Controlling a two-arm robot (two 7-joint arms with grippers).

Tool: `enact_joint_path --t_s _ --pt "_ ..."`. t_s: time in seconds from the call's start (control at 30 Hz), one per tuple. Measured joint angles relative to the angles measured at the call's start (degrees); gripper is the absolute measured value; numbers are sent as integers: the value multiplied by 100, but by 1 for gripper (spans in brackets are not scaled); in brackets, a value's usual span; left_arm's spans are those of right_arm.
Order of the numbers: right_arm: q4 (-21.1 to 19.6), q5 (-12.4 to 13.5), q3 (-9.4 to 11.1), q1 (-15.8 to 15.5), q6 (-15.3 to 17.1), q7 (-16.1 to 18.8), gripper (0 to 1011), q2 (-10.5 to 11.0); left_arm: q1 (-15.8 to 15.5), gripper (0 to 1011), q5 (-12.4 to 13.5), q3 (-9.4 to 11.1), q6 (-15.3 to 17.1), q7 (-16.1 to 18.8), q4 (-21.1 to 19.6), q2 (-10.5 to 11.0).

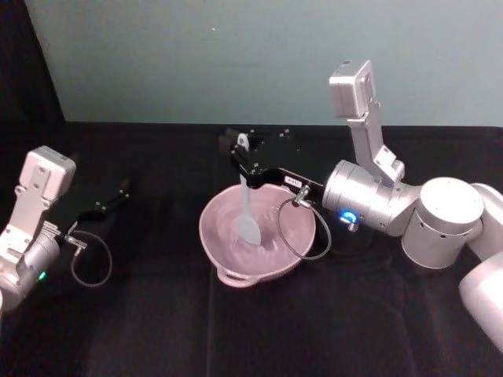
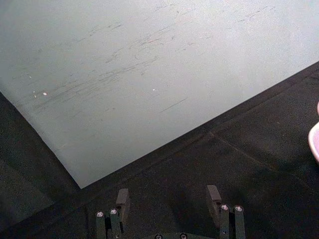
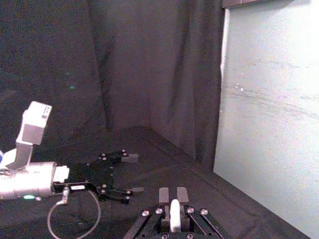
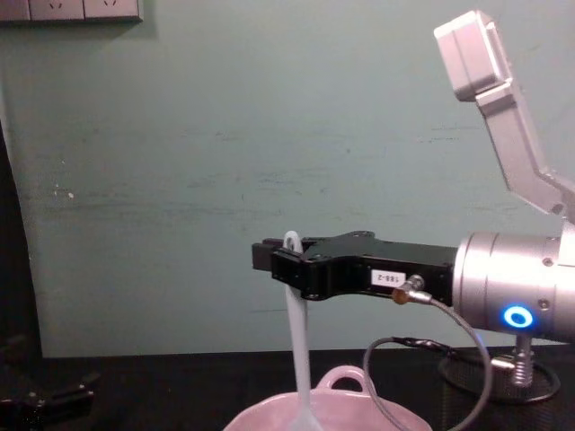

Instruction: Use the one hand to pick up the spoon and stir the clear water in the bowl.

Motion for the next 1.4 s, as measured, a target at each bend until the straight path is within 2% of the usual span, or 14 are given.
enact_joint_path --t_s 0.13,0.43,0.67,0.87,1.1,1.4 --pt "178 52 -39 76 -47 87 109 -112 0 1011 0 0 0 0 0 0" --pt "1107 341 4 443 -363 362 109 -497 0 1011 0 0 0 0 0 0" --pt "1490 350 112 636 -481 353 109 -525 0 1011 0 0 0 0 0 0" --pt "1470 337 242 619 -479 263 108 -405 0 1011 0 0 0 0 0 0" --pt "1095 314 337 437 -341 158 109 -183 0 1011 0 0 0 0 0 0" --pt "588 256 262 194 -125 125 109 -4 0 1011 0 0 0 0 0 0"
